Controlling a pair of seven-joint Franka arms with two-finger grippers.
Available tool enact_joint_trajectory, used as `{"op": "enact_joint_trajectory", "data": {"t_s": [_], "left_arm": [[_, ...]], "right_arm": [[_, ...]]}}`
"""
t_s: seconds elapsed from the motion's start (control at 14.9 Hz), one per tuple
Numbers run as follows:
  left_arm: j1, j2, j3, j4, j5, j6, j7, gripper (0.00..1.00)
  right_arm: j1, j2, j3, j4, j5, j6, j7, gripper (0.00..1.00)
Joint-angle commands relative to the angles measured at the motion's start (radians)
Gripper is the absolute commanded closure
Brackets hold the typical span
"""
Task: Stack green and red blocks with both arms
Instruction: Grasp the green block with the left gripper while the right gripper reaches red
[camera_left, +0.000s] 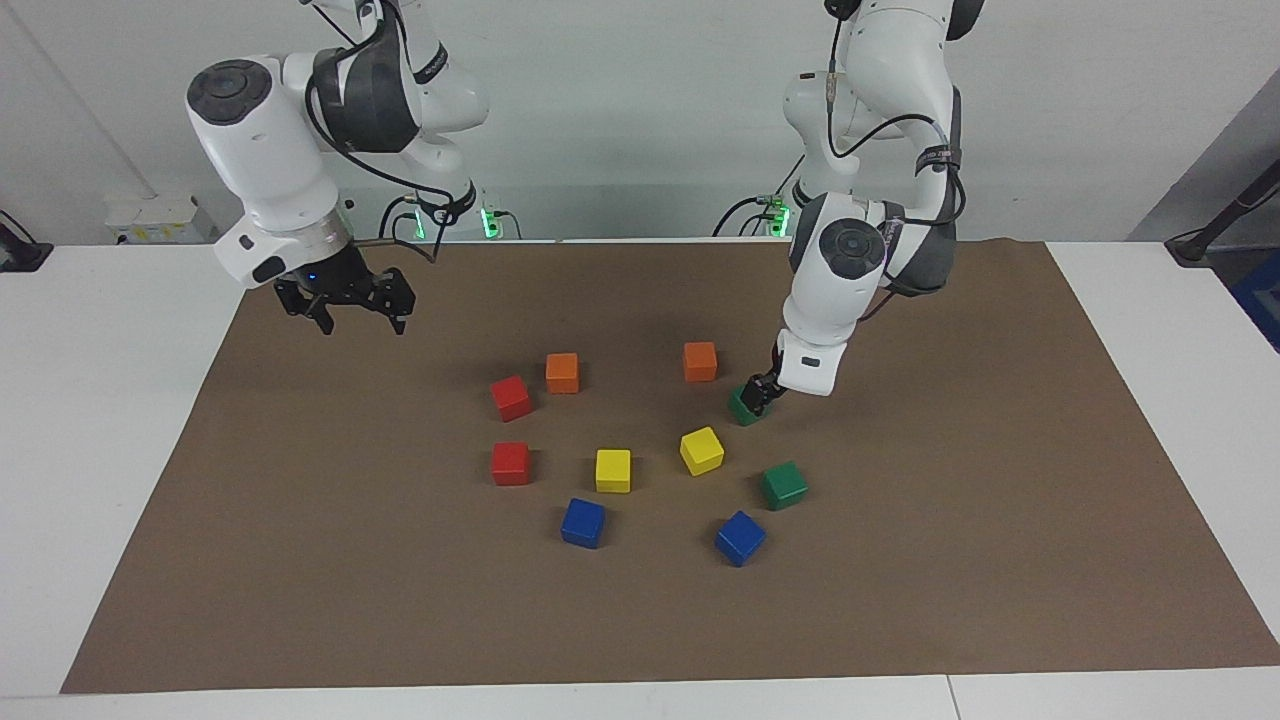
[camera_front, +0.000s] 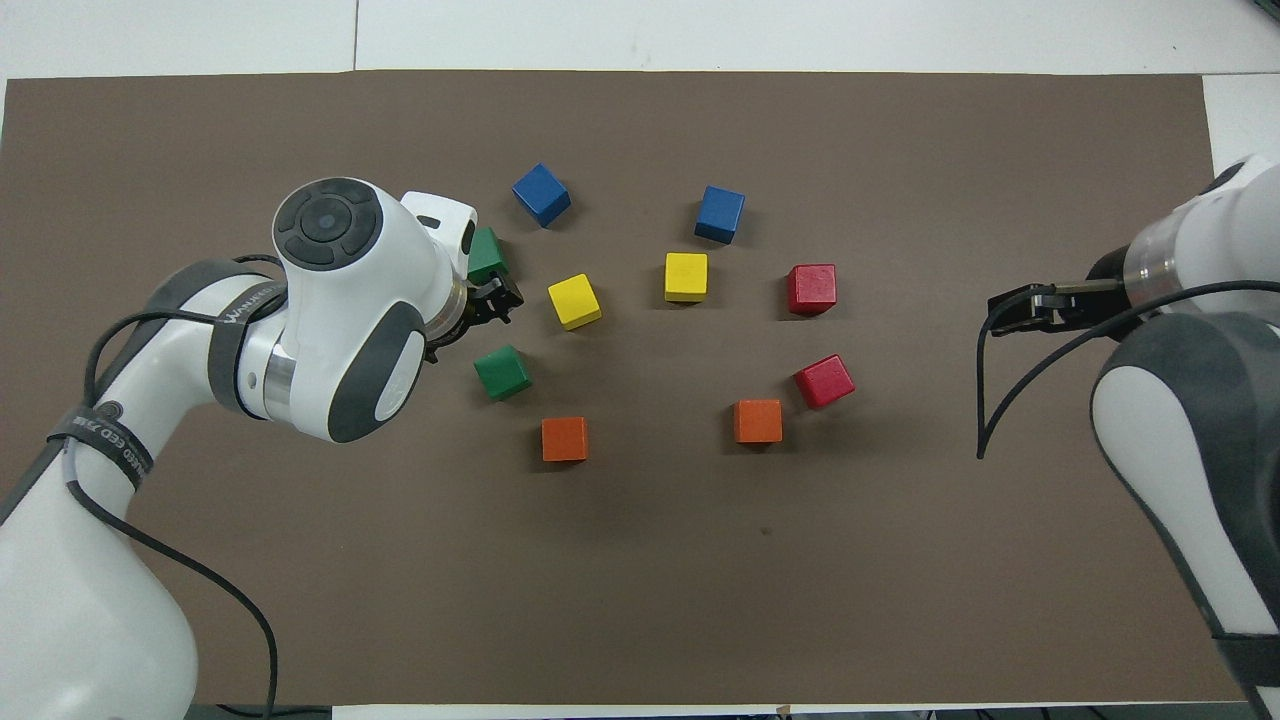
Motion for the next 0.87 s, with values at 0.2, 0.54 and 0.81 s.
{"op": "enact_joint_trajectory", "data": {"t_s": [0.2, 0.54, 0.81], "left_arm": [[-0.032, -0.011, 0.013, -0.058, -0.006, 0.061, -0.025, 0.00], [-0.044, -0.005, 0.013, -0.103, -0.006, 0.110, -0.005, 0.00], [-0.061, 0.023, 0.013, -0.112, -0.006, 0.139, 0.002, 0.00]], "right_arm": [[0.087, 0.031, -0.002, -0.087, 0.019, 0.131, 0.124, 0.00], [0.164, 0.089, -0.002, -0.087, 0.021, 0.168, 0.185, 0.00], [0.173, 0.123, -0.002, -0.103, 0.021, 0.217, 0.150, 0.00]]}}
